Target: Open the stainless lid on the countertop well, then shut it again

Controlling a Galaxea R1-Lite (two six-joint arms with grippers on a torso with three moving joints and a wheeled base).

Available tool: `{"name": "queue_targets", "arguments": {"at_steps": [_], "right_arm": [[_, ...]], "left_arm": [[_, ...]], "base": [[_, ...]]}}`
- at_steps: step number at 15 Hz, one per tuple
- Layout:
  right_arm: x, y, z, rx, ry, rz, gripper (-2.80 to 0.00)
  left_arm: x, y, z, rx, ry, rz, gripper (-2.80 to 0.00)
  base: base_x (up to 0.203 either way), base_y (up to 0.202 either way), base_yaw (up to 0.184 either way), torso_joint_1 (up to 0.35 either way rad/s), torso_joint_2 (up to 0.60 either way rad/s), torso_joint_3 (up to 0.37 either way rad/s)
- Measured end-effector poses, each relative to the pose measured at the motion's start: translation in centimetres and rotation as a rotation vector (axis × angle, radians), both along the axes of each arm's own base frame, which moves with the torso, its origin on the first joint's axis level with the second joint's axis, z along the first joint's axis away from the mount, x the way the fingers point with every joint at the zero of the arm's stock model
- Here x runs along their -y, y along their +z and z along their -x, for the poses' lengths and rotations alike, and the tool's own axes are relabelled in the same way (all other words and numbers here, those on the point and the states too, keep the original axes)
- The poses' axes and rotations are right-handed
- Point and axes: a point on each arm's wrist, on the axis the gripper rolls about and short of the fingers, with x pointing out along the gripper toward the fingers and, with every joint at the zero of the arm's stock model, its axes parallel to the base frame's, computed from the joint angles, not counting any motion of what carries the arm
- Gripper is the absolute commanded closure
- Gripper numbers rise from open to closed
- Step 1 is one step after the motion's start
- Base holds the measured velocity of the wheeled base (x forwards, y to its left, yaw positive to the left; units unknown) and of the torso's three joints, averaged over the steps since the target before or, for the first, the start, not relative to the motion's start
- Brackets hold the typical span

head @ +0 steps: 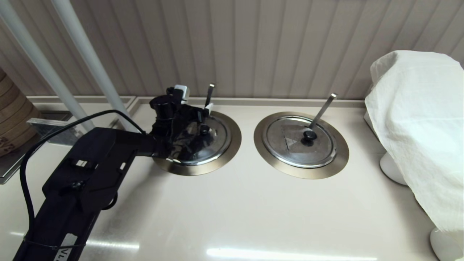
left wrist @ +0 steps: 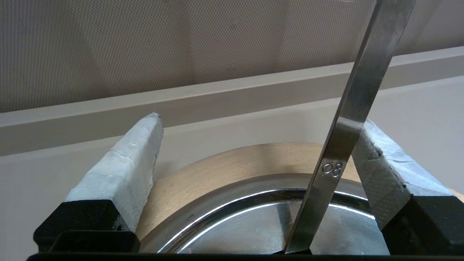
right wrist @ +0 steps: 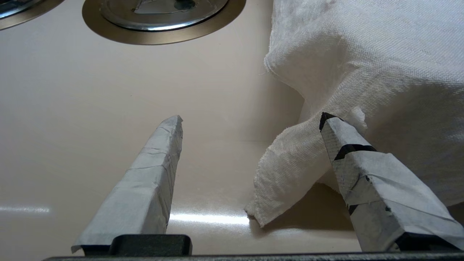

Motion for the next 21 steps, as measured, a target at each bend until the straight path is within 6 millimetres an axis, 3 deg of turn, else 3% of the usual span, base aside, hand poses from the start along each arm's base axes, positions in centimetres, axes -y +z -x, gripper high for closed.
{"name": "queue_targets", "arguments": {"at_steps": [3, 6, 11, 13, 14, 15, 17, 19, 21], "right_arm": [[0.0, 0.0, 0.0, 0.000, 0.000, 0.000, -2.80], [0.0, 0.0, 0.0, 0.000, 0.000, 0.000, -2.80], [0.0, 0.0, 0.0, 0.000, 0.000, 0.000, -2.80], [0.0, 0.0, 0.0, 0.000, 0.000, 0.000, -2.80], [0.0, 0.0, 0.0, -0.001, 0.000, 0.000, -2.80], [0.0, 0.0, 0.0, -0.001, 0.000, 0.000, -2.80], [0.0, 0.0, 0.0, -0.001, 0.000, 0.000, -2.80], [0.0, 0.0, 0.0, 0.000, 0.000, 0.000, -2.80], [0.0, 0.0, 0.0, 0.000, 0.000, 0.000, -2.80]], "left_arm": [[0.0, 0.7, 0.4, 0.009, -0.003, 0.031, -2.80], [-0.3, 0.0, 1.9, -0.049, -0.012, 0.021, -2.80], [-1.8, 1.7, 7.4, -0.141, -0.021, -0.029, -2.80], [-3.3, 4.1, 11.0, -0.144, -0.006, -0.036, -2.80], [-4.1, 5.7, 12.9, -0.136, 0.003, -0.035, -2.59], [-5.0, 7.5, 15.3, -0.130, 0.013, -0.034, 0.00], [-6.9, 11.7, 20.9, -0.129, 0.031, -0.031, 0.00], [-8.7, 15.3, 28.1, -0.158, 0.047, -0.033, 0.00], [-10.5, 17.0, 36.0, -0.193, 0.091, -0.036, 0.00]], "base": [[0.000, 0.000, 0.000, 0.000, 0.00, 0.000], [0.000, 0.000, 0.000, 0.000, 0.00, 0.000], [0.000, 0.000, 0.000, 0.000, 0.00, 0.000], [0.000, 0.000, 0.000, 0.000, 0.00, 0.000], [0.000, 0.000, 0.000, 0.000, 0.00, 0.000], [0.000, 0.000, 0.000, 0.000, 0.00, 0.000], [0.000, 0.000, 0.000, 0.000, 0.00, 0.000], [0.000, 0.000, 0.000, 0.000, 0.00, 0.000], [0.000, 0.000, 0.000, 0.000, 0.00, 0.000]]}}
